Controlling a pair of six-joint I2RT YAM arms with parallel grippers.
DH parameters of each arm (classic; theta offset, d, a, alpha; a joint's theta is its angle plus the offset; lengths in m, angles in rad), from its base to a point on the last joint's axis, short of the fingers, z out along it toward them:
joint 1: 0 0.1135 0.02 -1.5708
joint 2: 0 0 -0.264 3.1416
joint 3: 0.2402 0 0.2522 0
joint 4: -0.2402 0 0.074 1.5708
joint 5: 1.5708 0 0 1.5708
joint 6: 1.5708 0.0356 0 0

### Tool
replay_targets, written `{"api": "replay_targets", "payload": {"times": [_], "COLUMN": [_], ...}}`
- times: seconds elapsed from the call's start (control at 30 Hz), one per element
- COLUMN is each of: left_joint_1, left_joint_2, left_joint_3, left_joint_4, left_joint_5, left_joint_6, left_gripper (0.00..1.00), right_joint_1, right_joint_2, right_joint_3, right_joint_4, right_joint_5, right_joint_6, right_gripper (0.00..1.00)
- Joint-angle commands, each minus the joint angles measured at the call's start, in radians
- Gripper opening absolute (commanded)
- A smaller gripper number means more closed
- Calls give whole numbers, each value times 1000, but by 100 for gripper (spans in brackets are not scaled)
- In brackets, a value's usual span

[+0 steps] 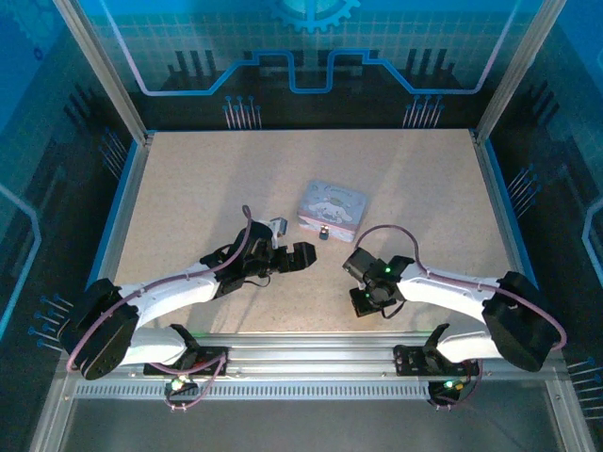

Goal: Unlock the padlock with the key

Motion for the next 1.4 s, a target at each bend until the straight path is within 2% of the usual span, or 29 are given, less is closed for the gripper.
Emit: {"api": "replay_targets", "payload": {"times": [0.0, 0.43, 0.77, 1.17, 1.37], "left_joint_1": [11, 24, 5, -83, -125], "left_joint_2": [-51, -79, -42, 64, 125], "left_joint_3": [-22, -65, -46, 26, 70], "left_joint_4": [-7, 108, 199, 251, 274], "left_joint_5": [-5, 66, 87, 80, 88], "left_joint_6": [4, -184, -249, -227, -223], "left_gripper": [98, 98, 92, 70, 63], "right_joint_1": [-21, -127, -160, -159, -153], "right_joint_2": [-36, -260, -427, -456, -457], "right_joint_3": [-42, -183, -250, -231, -231], "right_joint_4": [42, 327, 582, 647, 658], "right_joint_5": [-60, -258, -305, -294, -278], "right_joint_6": [2, 87, 242, 312, 326], "right_gripper": [5, 3, 3, 4, 4]}}
